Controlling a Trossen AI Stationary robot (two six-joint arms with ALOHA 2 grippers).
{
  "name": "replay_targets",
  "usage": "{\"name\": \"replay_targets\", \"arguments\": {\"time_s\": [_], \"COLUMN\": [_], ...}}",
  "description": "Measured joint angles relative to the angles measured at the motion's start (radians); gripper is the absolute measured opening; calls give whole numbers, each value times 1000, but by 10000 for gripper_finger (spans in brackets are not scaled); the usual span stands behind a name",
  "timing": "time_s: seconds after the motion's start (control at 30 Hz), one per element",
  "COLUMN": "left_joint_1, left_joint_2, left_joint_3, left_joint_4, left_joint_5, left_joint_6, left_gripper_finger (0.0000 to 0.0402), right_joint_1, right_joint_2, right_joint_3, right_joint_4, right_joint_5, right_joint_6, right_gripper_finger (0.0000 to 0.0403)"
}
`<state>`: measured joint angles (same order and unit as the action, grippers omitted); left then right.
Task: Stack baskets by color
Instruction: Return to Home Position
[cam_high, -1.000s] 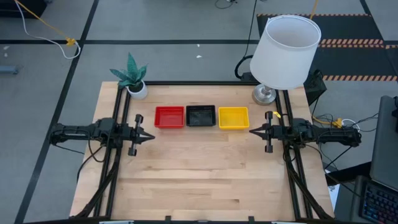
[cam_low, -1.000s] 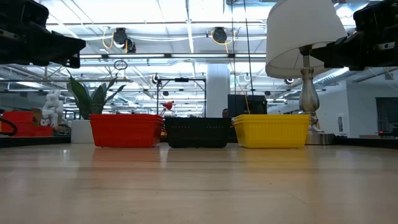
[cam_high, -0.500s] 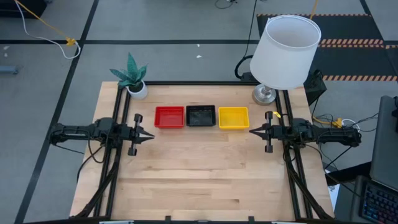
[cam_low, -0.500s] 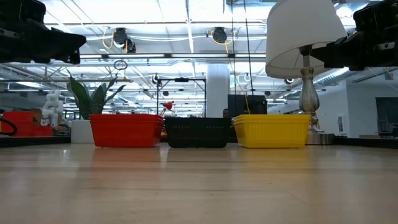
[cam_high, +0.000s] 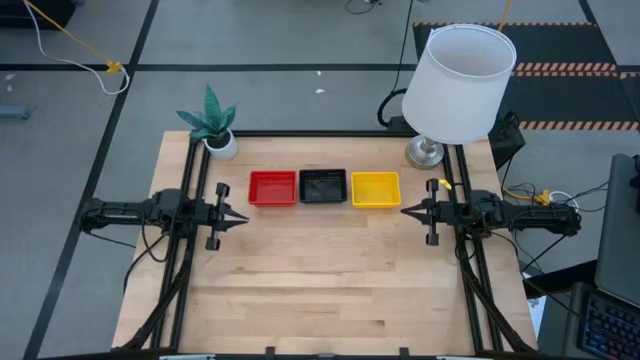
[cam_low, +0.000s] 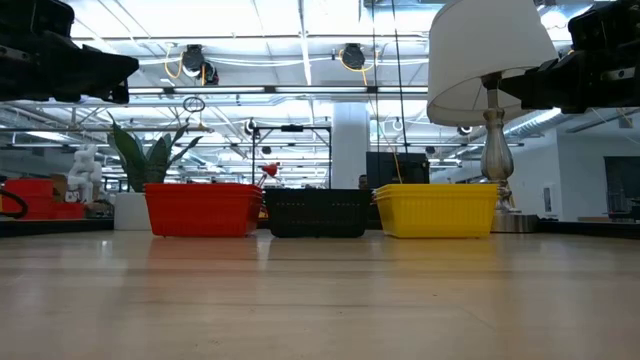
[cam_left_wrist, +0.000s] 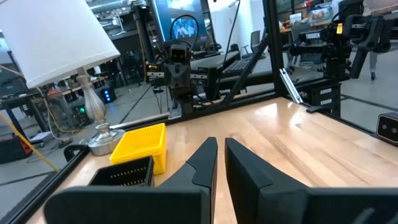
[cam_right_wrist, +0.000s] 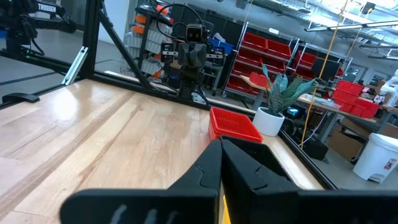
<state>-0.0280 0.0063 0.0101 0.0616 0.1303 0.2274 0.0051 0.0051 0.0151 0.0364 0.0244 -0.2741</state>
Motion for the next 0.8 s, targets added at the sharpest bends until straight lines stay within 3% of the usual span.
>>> {"name": "replay_targets", "arguments": {"time_s": [0.57, 0.8], "left_joint_1": [0, 1], "left_joint_2": [0, 3], "left_joint_3": [0, 0], "left_joint_4": [1, -31], "left_joint_5": [0, -3], "left_joint_6": [-1, -72], "left_gripper_finger": [35, 35], "right_joint_1": [0, 0], "right_joint_2": [0, 0], "right_joint_3": [0, 0], "right_joint_4": [0, 0], "right_joint_5": [0, 0], "right_joint_6": [0, 0], "right_gripper_finger": [0, 0]}}
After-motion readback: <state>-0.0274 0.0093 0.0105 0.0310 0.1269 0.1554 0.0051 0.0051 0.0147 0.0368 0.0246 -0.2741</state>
